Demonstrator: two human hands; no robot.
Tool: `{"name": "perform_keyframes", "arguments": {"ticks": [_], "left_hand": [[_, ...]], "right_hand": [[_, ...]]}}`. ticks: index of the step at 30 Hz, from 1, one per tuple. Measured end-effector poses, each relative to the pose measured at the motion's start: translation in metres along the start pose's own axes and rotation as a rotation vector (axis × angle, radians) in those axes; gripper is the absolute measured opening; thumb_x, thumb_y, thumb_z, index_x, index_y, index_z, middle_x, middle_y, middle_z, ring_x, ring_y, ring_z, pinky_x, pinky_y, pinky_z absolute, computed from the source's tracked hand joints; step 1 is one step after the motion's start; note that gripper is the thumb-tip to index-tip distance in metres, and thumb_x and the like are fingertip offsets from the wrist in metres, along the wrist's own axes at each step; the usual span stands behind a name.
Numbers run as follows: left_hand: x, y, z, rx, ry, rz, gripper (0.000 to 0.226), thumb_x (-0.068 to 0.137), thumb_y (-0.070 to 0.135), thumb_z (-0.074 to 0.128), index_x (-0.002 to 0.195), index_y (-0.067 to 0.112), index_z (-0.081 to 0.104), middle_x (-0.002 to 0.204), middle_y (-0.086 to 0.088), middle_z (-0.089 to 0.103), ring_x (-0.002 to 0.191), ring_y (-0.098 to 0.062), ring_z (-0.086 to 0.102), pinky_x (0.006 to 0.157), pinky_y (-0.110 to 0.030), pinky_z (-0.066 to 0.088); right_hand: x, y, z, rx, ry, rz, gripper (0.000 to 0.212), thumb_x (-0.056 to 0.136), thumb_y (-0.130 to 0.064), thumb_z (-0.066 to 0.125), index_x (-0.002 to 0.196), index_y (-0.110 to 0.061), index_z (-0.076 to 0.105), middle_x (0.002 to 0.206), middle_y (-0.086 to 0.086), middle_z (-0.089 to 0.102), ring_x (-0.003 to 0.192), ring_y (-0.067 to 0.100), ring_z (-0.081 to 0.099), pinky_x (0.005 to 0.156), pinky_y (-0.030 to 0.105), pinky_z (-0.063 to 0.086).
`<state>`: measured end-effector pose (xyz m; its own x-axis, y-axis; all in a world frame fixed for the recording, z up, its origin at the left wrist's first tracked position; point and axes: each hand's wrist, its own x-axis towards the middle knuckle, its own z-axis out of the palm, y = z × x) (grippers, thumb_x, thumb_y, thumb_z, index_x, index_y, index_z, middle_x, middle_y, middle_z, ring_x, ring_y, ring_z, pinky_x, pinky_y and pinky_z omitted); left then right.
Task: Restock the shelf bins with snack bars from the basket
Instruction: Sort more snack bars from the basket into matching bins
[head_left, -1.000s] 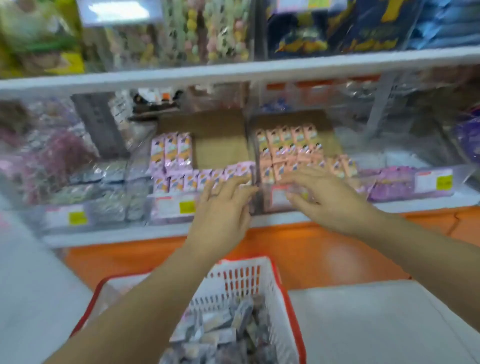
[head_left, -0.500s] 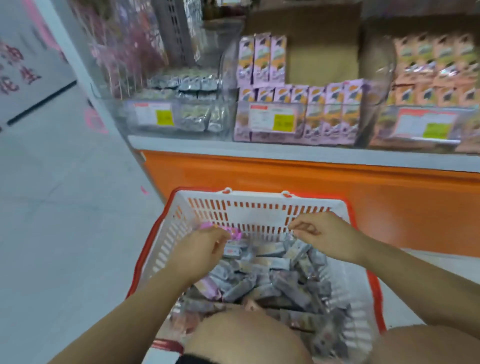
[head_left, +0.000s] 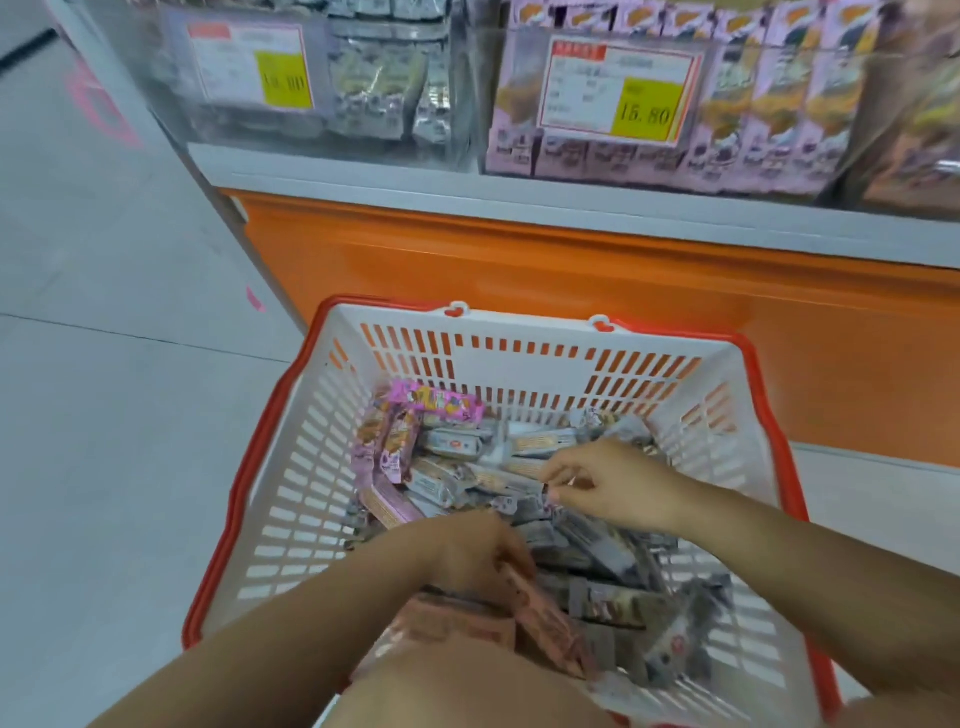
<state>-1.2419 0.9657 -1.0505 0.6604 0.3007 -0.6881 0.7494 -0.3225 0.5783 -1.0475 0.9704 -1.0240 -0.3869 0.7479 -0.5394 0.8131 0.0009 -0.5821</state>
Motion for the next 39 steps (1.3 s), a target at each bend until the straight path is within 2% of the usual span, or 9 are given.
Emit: {"name": "perform_keyframes", "arguments": {"ticks": [4, 9, 14, 19, 24, 28, 34, 36, 39], "left_hand": [[-0.006, 0.008, -0.011, -0.084, 0.017, -0.002, 0.035, 0.088, 0.038, 0.063, 0.120, 0.024, 0.063, 0.117, 0.005, 0.062, 0.101, -0.012, 0.056, 0.084, -0.023, 0.039], [-0.041, 0.019, -0.041, -0.391, 0.254, -0.043, 0.037, 0.088, 0.052, 0.057, 0.108, 0.022, 0.067, 0.111, 0.006, 0.067, 0.096, -0.007, 0.064, 0.084, -0.018, 0.048], [-0.074, 0.053, -0.071, -0.678, 0.426, -0.104, 0.052, 0.086, 0.055, 0.056, 0.121, 0.017, 0.058, 0.110, 0.002, 0.061, 0.088, -0.015, 0.071, 0.092, -0.033, 0.053], [-0.095, 0.107, -0.092, -0.751, 0.549, -0.055, 0.041, 0.087, 0.056, 0.053, 0.098, 0.017, 0.063, 0.085, 0.002, 0.064, 0.074, -0.019, 0.069, 0.093, -0.039, 0.052], [-0.101, 0.171, -0.104, -0.836, 0.603, 0.025, 0.061, 0.084, 0.058, 0.052, 0.105, 0.002, 0.063, 0.062, -0.002, 0.065, 0.056, -0.015, 0.064, 0.065, -0.026, 0.052], [-0.098, 0.222, -0.110, -0.812, 0.642, 0.071, 0.056, 0.086, 0.059, 0.048, 0.084, 0.006, 0.064, 0.055, -0.004, 0.059, 0.047, -0.015, 0.057, 0.062, -0.026, 0.049], [-0.078, 0.280, -0.125, -0.709, 0.751, 0.173, 0.054, 0.088, 0.061, 0.045, 0.066, 0.013, 0.059, 0.058, -0.005, 0.058, 0.055, -0.019, 0.054, 0.067, -0.029, 0.047], [-0.070, 0.299, -0.130, -0.728, 0.811, 0.279, 0.046, 0.092, 0.053, 0.045, 0.074, 0.015, 0.062, 0.067, -0.003, 0.062, 0.061, -0.016, 0.056, 0.069, -0.028, 0.048], [-0.051, 0.312, -0.144, -0.288, 1.107, 0.291, 0.028, 0.098, 0.040, 0.045, 0.101, 0.020, 0.063, 0.099, 0.001, 0.064, 0.088, -0.010, 0.058, 0.075, -0.024, 0.048]], "right_hand": [[-0.007, 0.005, -0.006, 0.047, 0.031, 0.019, 0.026, 0.095, -0.030, 0.056, 0.120, -0.026, 0.060, 0.125, -0.005, 0.061, 0.111, 0.009, 0.058, 0.100, 0.033, 0.046], [-0.035, -0.009, -0.036, 0.147, 0.102, -0.023, 0.022, 0.095, -0.026, 0.056, 0.117, -0.028, 0.060, 0.124, -0.008, 0.059, 0.112, 0.007, 0.055, 0.085, 0.009, 0.039], [-0.087, -0.037, -0.071, 0.179, 0.227, -0.138, 0.018, 0.091, -0.031, 0.062, 0.108, -0.037, 0.060, 0.111, -0.018, 0.062, 0.100, -0.006, 0.058, 0.083, 0.009, 0.044], [-0.141, -0.061, -0.093, -0.023, 0.414, -0.242, 0.040, 0.081, -0.038, 0.072, 0.118, -0.037, 0.056, 0.105, -0.030, 0.052, 0.094, -0.014, 0.051, 0.084, 0.015, 0.043], [-0.185, -0.063, -0.109, -0.219, 0.749, -0.278, 0.042, 0.082, -0.035, 0.070, 0.121, -0.030, 0.054, 0.111, -0.021, 0.050, 0.103, -0.002, 0.039, 0.083, 0.019, 0.035], [-0.215, -0.047, -0.126, -0.219, 0.906, -0.297, 0.033, 0.081, -0.027, 0.071, 0.112, -0.026, 0.060, 0.093, -0.027, 0.045, 0.089, -0.003, 0.035, 0.074, 0.011, 0.034], [-0.260, -0.022, -0.150, -0.130, 0.946, -0.283, 0.020, 0.071, -0.018, 0.058, 0.078, -0.033, 0.048, 0.089, -0.014, 0.057, 0.090, 0.008, 0.048, 0.075, 0.034, 0.046], [-0.271, -0.012, -0.160, -0.107, 1.012, -0.252, 0.023, 0.076, -0.017, 0.066, 0.074, -0.032, 0.048, 0.088, -0.011, 0.059, 0.089, 0.012, 0.052, 0.074, 0.037, 0.047], [-0.278, 0.002, -0.183, -0.038, 1.124, -0.174, 0.024, 0.078, -0.013, 0.068, 0.070, -0.028, 0.051, 0.085, -0.006, 0.062, 0.081, 0.016, 0.055, 0.071, 0.032, 0.047]]}}
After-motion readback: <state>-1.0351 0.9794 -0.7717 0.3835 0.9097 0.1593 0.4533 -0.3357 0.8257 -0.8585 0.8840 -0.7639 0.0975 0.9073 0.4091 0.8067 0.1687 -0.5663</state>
